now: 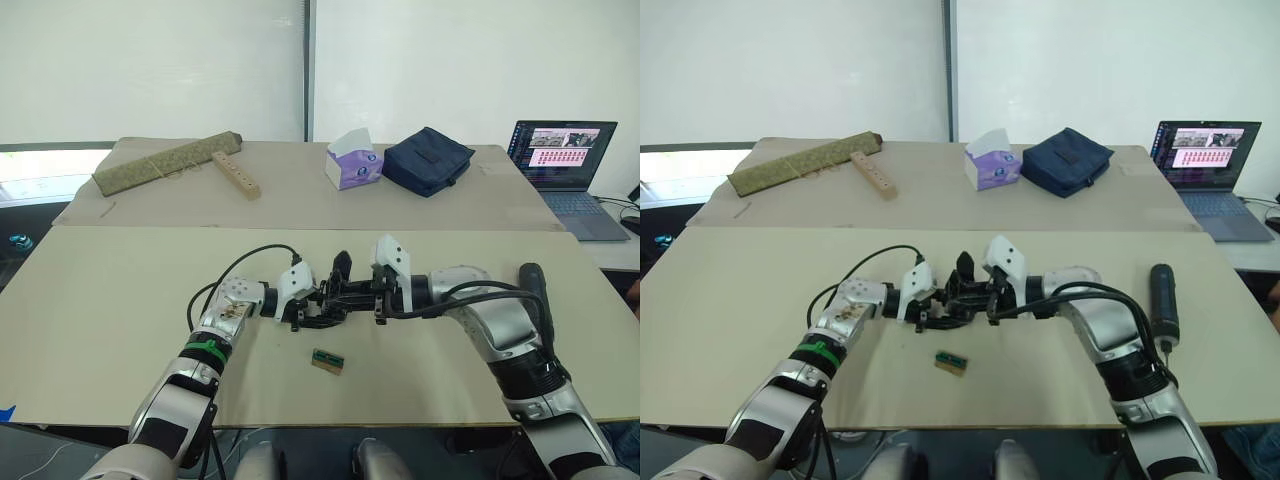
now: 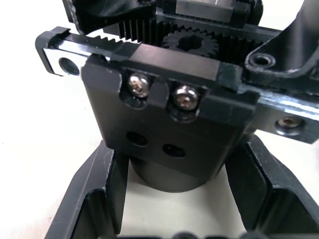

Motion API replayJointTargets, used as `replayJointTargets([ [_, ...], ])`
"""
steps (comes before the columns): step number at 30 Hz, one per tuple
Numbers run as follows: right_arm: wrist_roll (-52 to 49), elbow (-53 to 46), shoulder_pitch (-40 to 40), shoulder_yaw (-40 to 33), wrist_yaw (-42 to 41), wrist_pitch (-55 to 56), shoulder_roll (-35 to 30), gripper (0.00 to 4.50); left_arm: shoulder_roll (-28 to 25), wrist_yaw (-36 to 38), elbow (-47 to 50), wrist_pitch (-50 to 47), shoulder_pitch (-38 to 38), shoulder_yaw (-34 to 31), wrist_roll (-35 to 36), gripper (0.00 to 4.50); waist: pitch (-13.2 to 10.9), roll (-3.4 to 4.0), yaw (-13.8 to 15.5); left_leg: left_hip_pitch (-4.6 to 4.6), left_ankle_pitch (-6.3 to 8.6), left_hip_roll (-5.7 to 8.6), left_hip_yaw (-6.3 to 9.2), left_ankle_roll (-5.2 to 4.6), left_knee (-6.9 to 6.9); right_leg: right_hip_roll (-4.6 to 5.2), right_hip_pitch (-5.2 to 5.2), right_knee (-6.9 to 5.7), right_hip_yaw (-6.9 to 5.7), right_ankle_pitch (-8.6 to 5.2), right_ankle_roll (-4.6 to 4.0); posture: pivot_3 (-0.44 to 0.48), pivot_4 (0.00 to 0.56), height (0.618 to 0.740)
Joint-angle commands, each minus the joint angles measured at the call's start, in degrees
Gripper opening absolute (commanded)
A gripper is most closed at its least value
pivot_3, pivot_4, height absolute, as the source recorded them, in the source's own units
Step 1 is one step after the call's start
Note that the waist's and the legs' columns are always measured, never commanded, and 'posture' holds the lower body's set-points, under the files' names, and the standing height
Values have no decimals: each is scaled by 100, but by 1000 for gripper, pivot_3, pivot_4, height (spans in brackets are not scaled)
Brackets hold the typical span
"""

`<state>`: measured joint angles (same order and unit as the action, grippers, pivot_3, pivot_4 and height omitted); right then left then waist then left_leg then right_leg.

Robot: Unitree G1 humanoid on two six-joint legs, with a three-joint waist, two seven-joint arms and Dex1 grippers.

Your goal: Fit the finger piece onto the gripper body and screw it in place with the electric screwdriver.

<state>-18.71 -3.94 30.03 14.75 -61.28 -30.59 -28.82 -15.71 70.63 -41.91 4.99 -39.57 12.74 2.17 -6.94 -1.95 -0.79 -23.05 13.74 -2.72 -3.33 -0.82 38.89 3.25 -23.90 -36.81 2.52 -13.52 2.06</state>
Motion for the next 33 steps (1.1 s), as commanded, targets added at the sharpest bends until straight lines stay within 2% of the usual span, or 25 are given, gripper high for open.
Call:
replayJointTargets([
  [1, 354, 318, -442, 484, -270, 331, -169, 351, 35, -15, 12, -53, 81, 119, -71, 2278, 0, 0, 3, -1, 0, 0, 0, 0, -1, 0, 0, 1, 0, 0, 0, 0, 150, 740],
  [7, 198, 240, -545, 375, -380, 668, -151, 351, 11, -27, 18, -67, 120, 116, -59, 2278, 0, 0, 6, -3, 1, 0, 0, -1, -4, 0, -1, 5, 0, -1, 1, 0, 150, 740],
  [14, 157, 330, -354, 344, 135, -28, 50, 351, 35, -35, 28, -75, 133, 128, -53, 2278, 0, 0, 3, -2, 1, 0, 0, -2, -5, 0, -2, 5, 0, -1, 0, 0, 150, 740],
  [19, 245, 424, -263, 434, 201, -278, 56, 351, 38, -29, 36, -76, 136, 131, -51, 2278, 1, 0, -7, 12, 1, -3, 0, -2, -6, -1, 8, 2, 0, -2, -4, 0, 150, 740],
  [25, 312, 407, -425, 493, -151, 341, -18, 351, 30, -44, 66, -88, 161, 125, -48, 2278, 1, 0, -8, 32, 3, -4, 1, -3, -13, -1, 31, 7, -2, -7, -8, 0, 150, 740],
  [33, 182, 415, -355, 284, -92, 492, 58, 351, 19, -44, 98, -105, 198, 131, -50, 2278, 0, 0, -5, 35, 5, -4, 1, -5, -16, 0, 36, 11, -3, -9, -7, 0, 150, 740],
])
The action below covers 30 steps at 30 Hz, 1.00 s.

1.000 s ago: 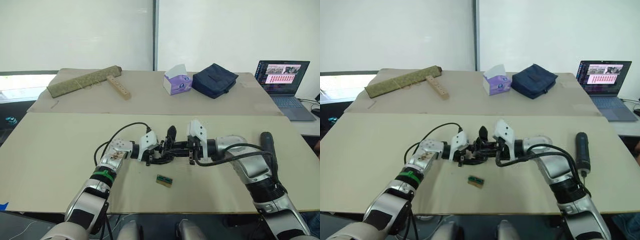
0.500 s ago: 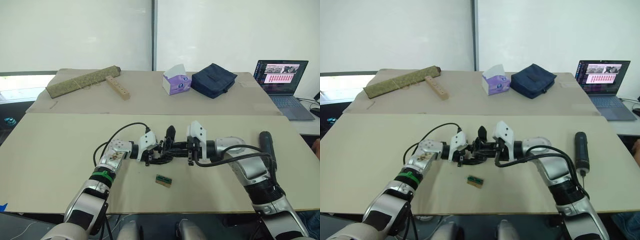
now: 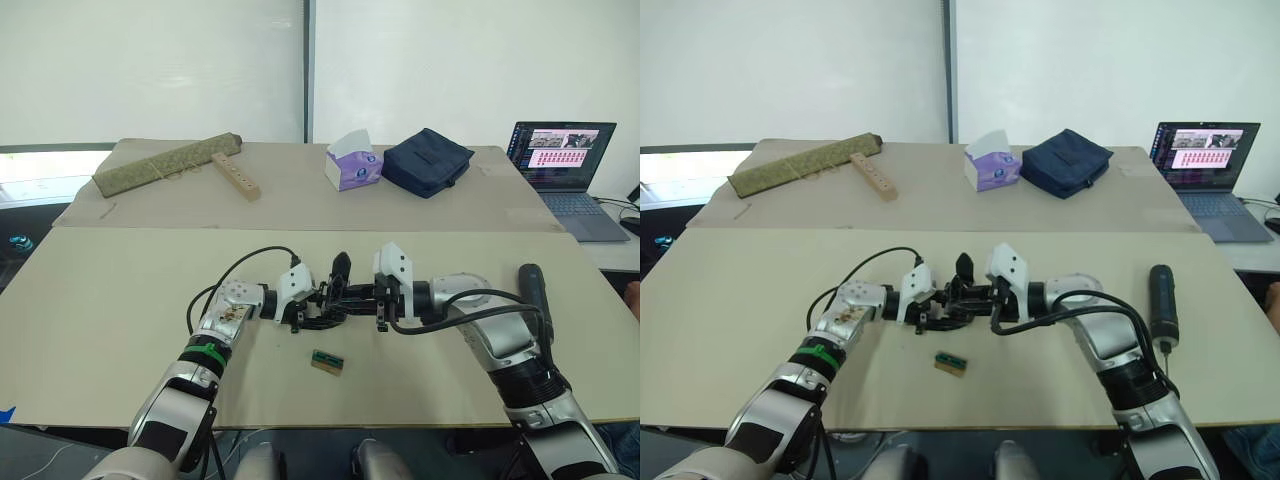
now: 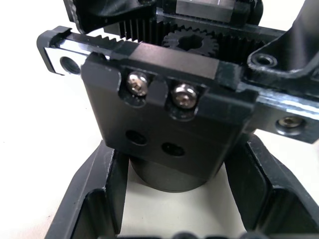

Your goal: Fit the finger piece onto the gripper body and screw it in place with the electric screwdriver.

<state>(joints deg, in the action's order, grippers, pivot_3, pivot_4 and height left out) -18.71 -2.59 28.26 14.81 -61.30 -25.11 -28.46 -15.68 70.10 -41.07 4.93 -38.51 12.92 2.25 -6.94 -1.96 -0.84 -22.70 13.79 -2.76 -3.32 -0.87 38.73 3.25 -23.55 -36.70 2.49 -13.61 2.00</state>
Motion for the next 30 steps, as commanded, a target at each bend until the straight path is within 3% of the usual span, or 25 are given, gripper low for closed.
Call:
replayJointTargets([
  [1, 122, 239, -152, 234, -98, -40, 55, 351, 16, 8, 2, -95, 85, 113, -62, 2278, 0, 0, -1, 0, 0, 0, 0, 0, 0, 0, 0, 0, 0, 0, 0, 0, 150, 740],
  [7, -109, -44, -164, -38, -276, 546, 162, 351, 9, -20, -54, -66, 68, 114, -90, 2278, -2, 0, 0, -2, 0, 0, 0, 0, -1, 0, -3, 1, 0, 0, 0, 0, 150, 740],
  [9, -274, -128, -179, -165, -328, 635, 222, 1412, 6, -37, -80, -51, 64, 109, -97, 2278, -4, -2, 3, -8, 0, 0, 0, 0, -1, 0, -8, 1, 0, 0, 0, 0, 150, 740],
  [18, -419, -84, -232, -527, -533, 1329, 336, 4458, 51, -151, -194, 3, 66, 115, -157, 2278, -7, -3, 19, -51, -1, 3, -1, 0, 8, 1, -51, -5, 2, 3, 2, 0, 150, 740],
  [22, -461, -110, -309, -633, -611, 1379, 224, 4458, 84, -236, -259, -133, 36, 82, -145, 2278, -7, -3, 28, -50, -1, 3, -1, 0, 8, 2, -51, -5, 2, 3, 2, 0, 150, 740],
  [26, -798, -309, -392, -922, -702, 1464, 239, 4500, 126, -402, -296, -302, -1, 7, -122, 4228, -8, -3, 47, -50, -1, 3, 0, 0, 9, 2, -50, -4, 2, 3, 2, 0, 150, 740],
  [27, -853, -353, -409, -957, -717, 1493, 250, 4500, 121, -380, -288, -328, 9, 23, -125, 4440, -8, -3, 44, -50, -1, 3, -1, 0, 9, 2, -50, -5, 3, 3, 2, 0, 150, 740],
  [30, -1172, -785, -433, -1178, -656, 1384, 211, 4500, 69, -470, -247, -26, 93, -48, -101, 4440, -9, -1, 33, -49, -1, 3, 0, 0, 9, 1, -51, -6, 3, 4, 2, 0, 150, 740],
])
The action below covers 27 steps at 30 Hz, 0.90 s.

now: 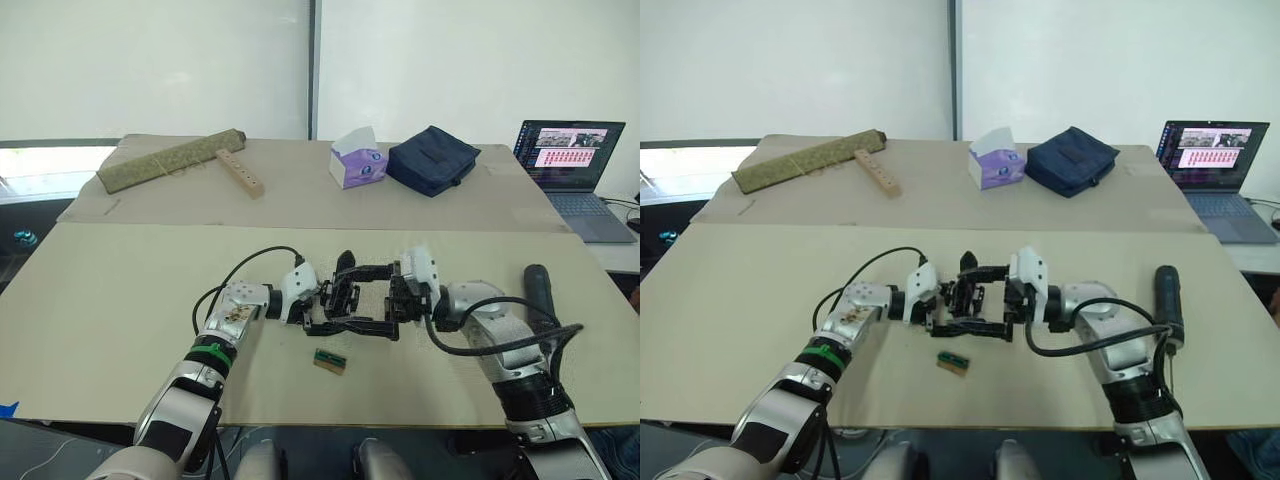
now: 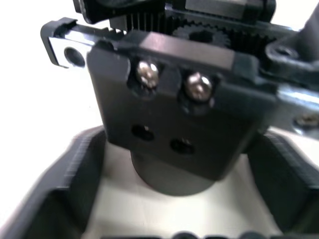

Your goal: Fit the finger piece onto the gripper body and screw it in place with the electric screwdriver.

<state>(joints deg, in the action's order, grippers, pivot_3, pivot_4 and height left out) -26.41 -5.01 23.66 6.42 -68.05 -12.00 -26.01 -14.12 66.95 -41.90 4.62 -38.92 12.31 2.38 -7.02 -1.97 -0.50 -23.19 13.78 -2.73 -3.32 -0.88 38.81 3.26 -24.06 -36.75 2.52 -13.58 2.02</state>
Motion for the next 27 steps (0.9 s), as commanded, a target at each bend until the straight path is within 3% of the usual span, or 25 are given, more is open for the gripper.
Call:
replayJointTargets([
  [1, -511, -735, -13, -467, 74, -33, -126, 4500, -172, -118, -33, 51, 234, -24, -72, 4440, -1, 1, -3, -1, 0, 0, 0, 0, -1, 0, -1, 0, 0, 0, 0, 0, 150, 740],
  [7, -1109, -1504, -494, -1452, 733, -642, -688, 4500, -827, 200, 985, -101, 958, -460, 495, 4440, -9, 0, -83, 1, 1, -10, 0, 0, -16, -3, -9, 2, 4, -1, -5, 0, 150, 740],
  [11, -1133, -1865, -1457, -2341, 1012, -668, -1133, 4500, -1393, 474, 1824, -269, 1618, -1075, 1238, 4440, -18, 3, -69, 11, 0, -16, 0, 0, -42, -5, -13, 0, 3, -7, -20, 0, 150, 740],
  [14, -911, -1997, -2222, -2971, 1260, -382, -1217, 4500, -1416, 401, 2425, 300, 1909, -1761, 1883, 4440, -41, 7, -15, 9, 0, -15, -1, 0, -47, -1, -16, 4, 1, -11, -23, 0, 150, 740],
  [20, -403, -2088, -3763, -4297, 2165, 315, -603, 4500, -1933, 512, 4081, -410, 2580, -2109, 2650, 4440, -61, 19, 99, -1, -3, -9, -12, 5, -41, 14, -8, 30, 4, -5, -6, 0, 150, 740],
  [27, 378, -2325, -5386, -4834, 3299, 447, 362, 4500, -2053, 411, 5391, -1197, 2852, -2003, 3339, 4440, -73, 53, 105, -5, -3, -12, -20, 6, -43, 14, -6, 55, 7, -2, -2, 0, 150, 740],
])
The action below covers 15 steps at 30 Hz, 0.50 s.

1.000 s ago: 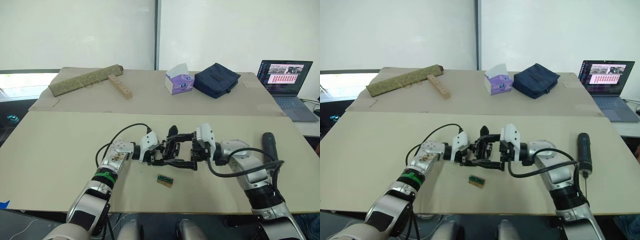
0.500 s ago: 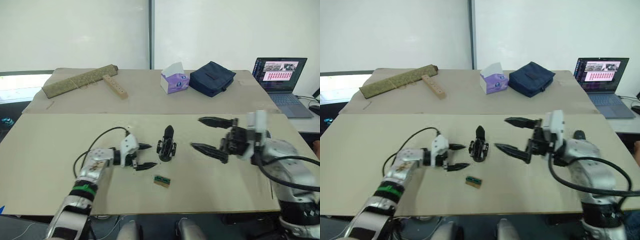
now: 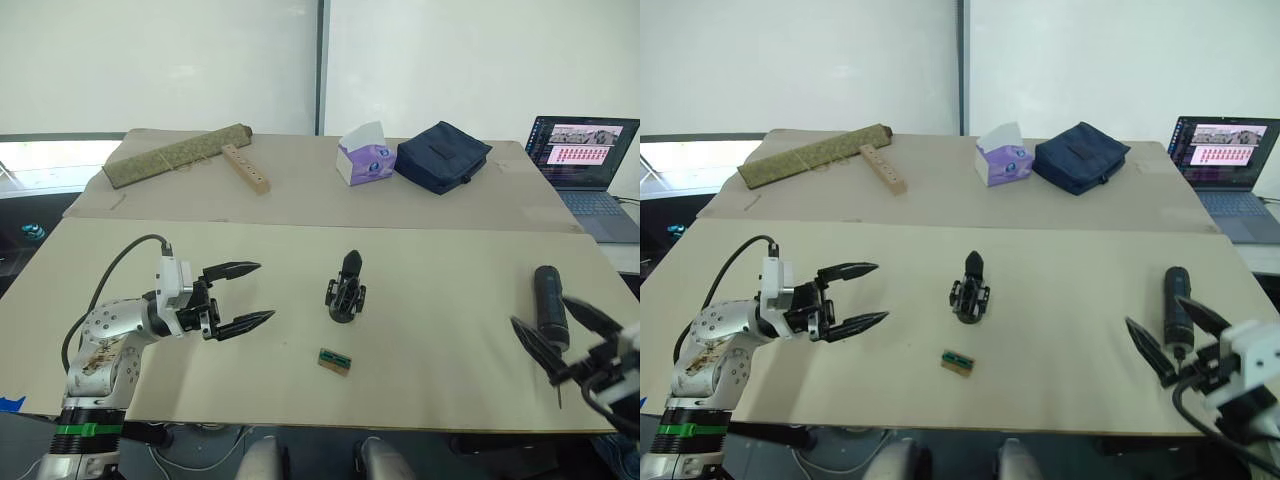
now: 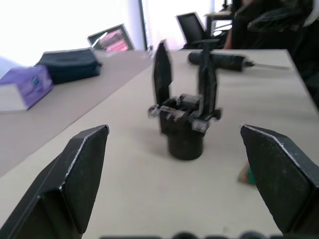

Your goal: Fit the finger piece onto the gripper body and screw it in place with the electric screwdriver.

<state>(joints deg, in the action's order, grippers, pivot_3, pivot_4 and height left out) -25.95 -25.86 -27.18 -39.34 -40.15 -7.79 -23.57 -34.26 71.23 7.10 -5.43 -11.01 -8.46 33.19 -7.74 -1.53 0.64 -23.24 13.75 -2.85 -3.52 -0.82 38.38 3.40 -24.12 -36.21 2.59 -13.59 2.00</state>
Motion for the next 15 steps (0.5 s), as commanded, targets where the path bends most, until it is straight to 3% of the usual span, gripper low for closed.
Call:
replayJointTargets([
  [1, 350, -295, -427, -221, 592, 6, 196, 4500, -8, -48, 620, -257, 77, 103, 316, 4440, -2, 16, -24, 1, 0, -1, -2, 0, 0, 1, 0, 1, 4, -3, -5, 0, 150, 740],
  [4, 128, -629, -518, -89, 834, -389, 157, 4500, 9, -203, 859, -293, -153, 64, 374, 4440, -7, 20, -122, 8, 0, -3, -2, 0, 0, 0, -2, 2, 21, -22, -7, 0, 150, 740],
  [8, -214, -825, 178, -110, 1810, -2412, -513, 4500, 116, -923, 1147, -930, -519, -75, 842, 4440, -9, 16, -188, 19, -2, -1, 6, -1, 0, -9, 0, 3, 45, -8, 4, 0, 150, 740],
  [12, -868, -171, 1467, 23, 2055, -4004, -1276, 4500, -77, -560, 1305, -878, -496, 308, 593, 4440, -13, 13, -177, 32, -1, 14, -7, -3, -7, -17, 3, 7, 84, 8, -10, 0, 150, 740],
  [15, -1007, 592, 2321, 175, 2102, -5015, -1854, 4500, -94, -683, 1259, -1034, -674, 201, 768, 4440, -21, 5, -138, 21, -1, 21, -27, -4, -11, -19, -6, 14, 87, 10, -11, 0, 150, 740],
])
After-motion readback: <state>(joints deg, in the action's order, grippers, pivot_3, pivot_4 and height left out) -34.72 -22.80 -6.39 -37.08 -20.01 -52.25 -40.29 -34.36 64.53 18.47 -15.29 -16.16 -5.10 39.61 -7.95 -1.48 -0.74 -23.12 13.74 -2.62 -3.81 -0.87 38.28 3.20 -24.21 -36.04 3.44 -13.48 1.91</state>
